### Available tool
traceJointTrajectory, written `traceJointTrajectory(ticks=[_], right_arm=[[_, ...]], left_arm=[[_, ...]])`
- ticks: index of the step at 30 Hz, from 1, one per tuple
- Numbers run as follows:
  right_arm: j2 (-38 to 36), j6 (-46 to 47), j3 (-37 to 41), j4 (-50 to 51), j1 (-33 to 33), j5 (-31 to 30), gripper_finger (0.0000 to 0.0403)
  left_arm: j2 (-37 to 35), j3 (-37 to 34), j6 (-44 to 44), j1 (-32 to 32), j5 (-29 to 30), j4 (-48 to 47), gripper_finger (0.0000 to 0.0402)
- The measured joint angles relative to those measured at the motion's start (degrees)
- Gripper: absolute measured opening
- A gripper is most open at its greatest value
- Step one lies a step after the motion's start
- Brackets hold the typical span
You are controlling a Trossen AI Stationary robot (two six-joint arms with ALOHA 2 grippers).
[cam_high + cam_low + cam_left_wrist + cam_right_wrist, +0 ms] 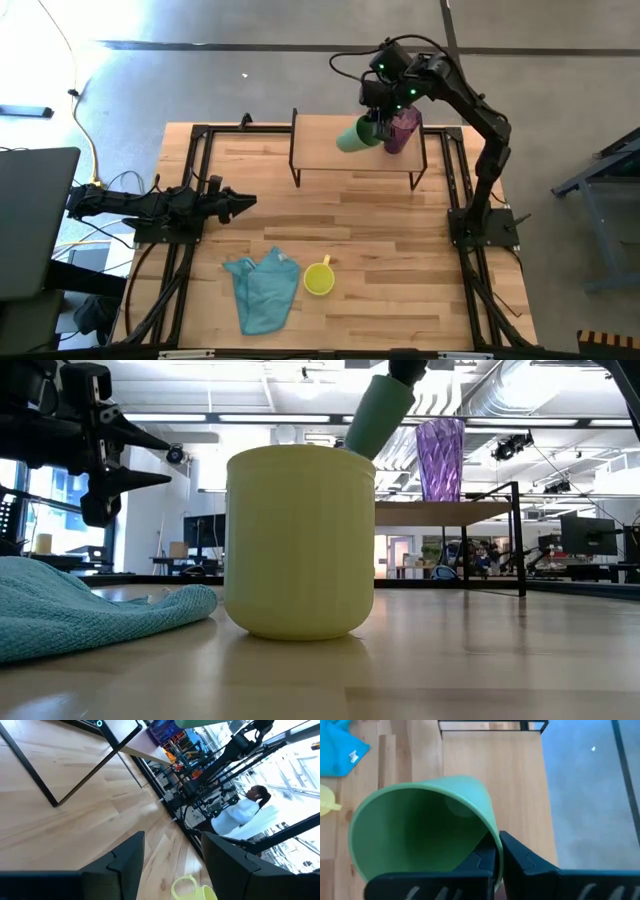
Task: Stack small to large cups/mugs on shelf
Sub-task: Put the green cup on the shelf
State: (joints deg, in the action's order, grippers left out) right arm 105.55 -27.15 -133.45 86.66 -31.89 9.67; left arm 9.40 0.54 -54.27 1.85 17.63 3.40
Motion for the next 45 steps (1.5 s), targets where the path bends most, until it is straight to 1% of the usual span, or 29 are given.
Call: traceJointTrajectory(ticks=[7,13,17,20,27,31,37,45], right_arm=[[3.4,-0.4,0.0,-0.1,-1.5,0.0,0.0],[5.1,-1.4,0.0,0.9,-2.0,-5.0,0.0],[5.2,-1.2,0.0,1.4,-3.1,-5.1,0.0],[5.4,-0.3,-1.5,2.8,-3.7,-5.1,0.0],[5.4,0.6,-1.5,3.3,-3.7,-4.7,0.0],[5.5,1.1,-1.5,2.2,-3.3,-3.6,0.0],[5.8,1.8,-1.5,2.8,-3.2,-3.6,0.0],[8.3,1.7,-1.6,3.3,-0.8,-4.3,0.0]], left_arm=[[0.0,0.0,-1.2,0.0,0.0,0.0,0.0184],[0.0,0.0,-1.6,0.0,0.0,0.0,0.0184],[0.0,0.0,-1.6,0.0,0.0,0.0,0.0184],[0.0,0.0,-1.5,0.0,0.0,0.0,0.0184],[1.1,0.0,-1.3,0.0,0.9,0.0,0.0184],[2.2,0.0,-1.5,0.0,1.0,0.0,0.0184],[3.3,0.0,-1.5,0.0,1.0,0.1,0.0184],[3.5,0.0,-1.5,0.0,1.1,0.1,0.0184]])
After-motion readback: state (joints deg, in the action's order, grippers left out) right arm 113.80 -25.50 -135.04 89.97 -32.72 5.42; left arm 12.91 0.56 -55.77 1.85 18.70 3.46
